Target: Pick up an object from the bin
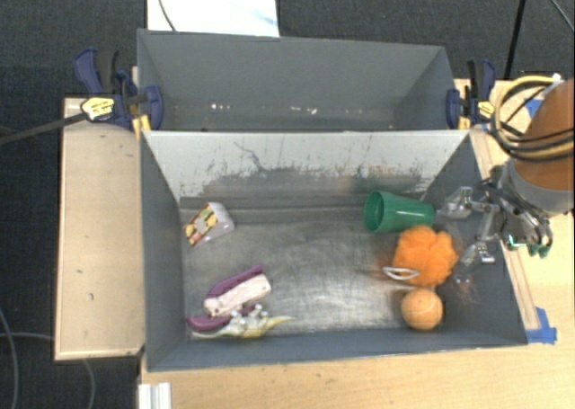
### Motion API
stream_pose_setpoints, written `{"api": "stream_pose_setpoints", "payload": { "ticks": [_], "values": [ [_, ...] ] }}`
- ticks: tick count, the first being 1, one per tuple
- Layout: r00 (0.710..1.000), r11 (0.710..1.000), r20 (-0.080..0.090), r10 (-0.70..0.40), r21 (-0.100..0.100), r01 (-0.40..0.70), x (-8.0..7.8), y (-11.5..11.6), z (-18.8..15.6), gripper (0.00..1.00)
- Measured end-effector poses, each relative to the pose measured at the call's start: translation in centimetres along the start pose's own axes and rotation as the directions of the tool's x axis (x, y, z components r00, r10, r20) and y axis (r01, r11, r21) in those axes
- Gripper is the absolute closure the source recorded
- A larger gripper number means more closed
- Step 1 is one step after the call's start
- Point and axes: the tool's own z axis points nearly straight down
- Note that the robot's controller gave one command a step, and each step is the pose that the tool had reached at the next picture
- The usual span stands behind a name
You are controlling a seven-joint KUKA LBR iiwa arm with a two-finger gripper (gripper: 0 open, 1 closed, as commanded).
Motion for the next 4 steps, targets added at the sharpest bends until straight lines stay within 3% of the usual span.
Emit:
{"api": "stream_pose_setpoints", "payload": {
  "ticks": [1,2,3,4],
  "values": [
    [1.0,1.0,0.008,-0.004,0.002,0.004,-0.2,0.1,-0.4,0.0],
    [0.998,0.998,0.013,-0.065,0.004,0.065,0.9,1.7,3.8,0.0],
    [0.995,0.996,0.044,-0.084,0.008,0.084,-1.2,3.3,8.3,0.0],
    [0.994,0.996,0.068,-0.087,0.015,0.086,-1.8,3.1,7.9,0.0]
  ]
}}
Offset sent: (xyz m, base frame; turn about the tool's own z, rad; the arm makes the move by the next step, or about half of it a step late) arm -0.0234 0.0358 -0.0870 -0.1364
